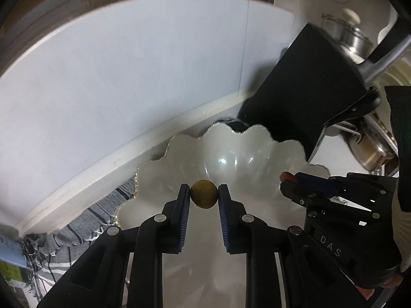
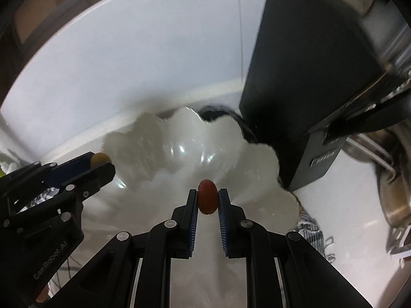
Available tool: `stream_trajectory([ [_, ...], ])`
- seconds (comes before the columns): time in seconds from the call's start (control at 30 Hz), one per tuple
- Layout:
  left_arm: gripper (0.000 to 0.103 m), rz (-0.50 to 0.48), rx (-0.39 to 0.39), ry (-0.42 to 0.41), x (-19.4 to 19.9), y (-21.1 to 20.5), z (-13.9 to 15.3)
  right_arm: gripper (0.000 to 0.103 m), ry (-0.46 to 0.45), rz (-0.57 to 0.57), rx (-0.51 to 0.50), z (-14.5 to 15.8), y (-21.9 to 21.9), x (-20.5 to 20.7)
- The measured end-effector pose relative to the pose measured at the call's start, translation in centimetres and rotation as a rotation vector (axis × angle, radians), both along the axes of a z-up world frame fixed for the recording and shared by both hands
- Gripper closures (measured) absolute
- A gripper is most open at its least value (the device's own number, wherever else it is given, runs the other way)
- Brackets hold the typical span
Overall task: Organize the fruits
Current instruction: 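Carry both small fruits into the white bowl and open both tools, then lift both tools out of the bowl back toward the fruits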
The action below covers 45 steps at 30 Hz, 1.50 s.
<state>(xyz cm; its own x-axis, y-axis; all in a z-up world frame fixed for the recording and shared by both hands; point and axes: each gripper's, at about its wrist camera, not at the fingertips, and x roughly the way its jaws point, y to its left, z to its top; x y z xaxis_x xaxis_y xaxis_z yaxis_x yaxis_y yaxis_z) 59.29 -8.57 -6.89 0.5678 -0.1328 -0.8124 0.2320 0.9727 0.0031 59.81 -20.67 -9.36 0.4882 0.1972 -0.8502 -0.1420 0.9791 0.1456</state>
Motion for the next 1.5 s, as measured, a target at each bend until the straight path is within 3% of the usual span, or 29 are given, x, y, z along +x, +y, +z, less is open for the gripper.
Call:
stream_trajectory([
  [0.23, 0.079, 0.007, 0.001, 0.081, 1.4, -0.2, -2.0, 0.085, 0.051, -0.009, -0.020, -1.2, -0.3, 1.2],
  [0.27, 0.077, 0.009, 0.002, 0.084, 1.5, -0.2, -2.2, 0.085, 0.051, -0.010, -0.020, -1.3, -0.3, 1.3],
  [0.33, 0.059, 0.020, 0.011, 0.083, 1.5, -0.1, -2.3, 0.079, 0.056, -0.019, -0.028, -1.3, -0.5, 1.4],
  [0.4, 0.057, 0.033, 0.017, 0.075, 1.4, 0.1, -2.2, 0.067, 0.055, -0.023, -0.030, -1.3, -0.5, 1.2],
  [0.53, 0.057, 0.045, 0.038, 0.080, 1.1, 0.4, -1.8, 0.066, 0.041, -0.022, -0.049, -0.8, -0.5, 0.7],
  [0.63, 0.049, 0.063, 0.068, 0.049, 0.3, 0.8, -1.1, 0.066, 0.026, -0.018, -0.055, -0.2, -0.3, 0.2],
  [1.13, 0.038, 0.116, 0.101, -0.101, -5.4, 3.2, 3.1, 0.066, -0.101, -0.030, -0.081, 3.4, 0.1, -5.1],
  [1.23, 0.038, 0.123, 0.094, -0.126, -7.2, 3.6, 4.0, 0.055, -0.135, -0.039, -0.090, 4.3, 0.1, -6.7],
  [1.5, 0.038, 0.114, 0.083, -0.202, -11.9, 3.9, 5.9, 0.054, -0.201, -0.051, -0.071, 6.5, 0.5, -10.7],
])
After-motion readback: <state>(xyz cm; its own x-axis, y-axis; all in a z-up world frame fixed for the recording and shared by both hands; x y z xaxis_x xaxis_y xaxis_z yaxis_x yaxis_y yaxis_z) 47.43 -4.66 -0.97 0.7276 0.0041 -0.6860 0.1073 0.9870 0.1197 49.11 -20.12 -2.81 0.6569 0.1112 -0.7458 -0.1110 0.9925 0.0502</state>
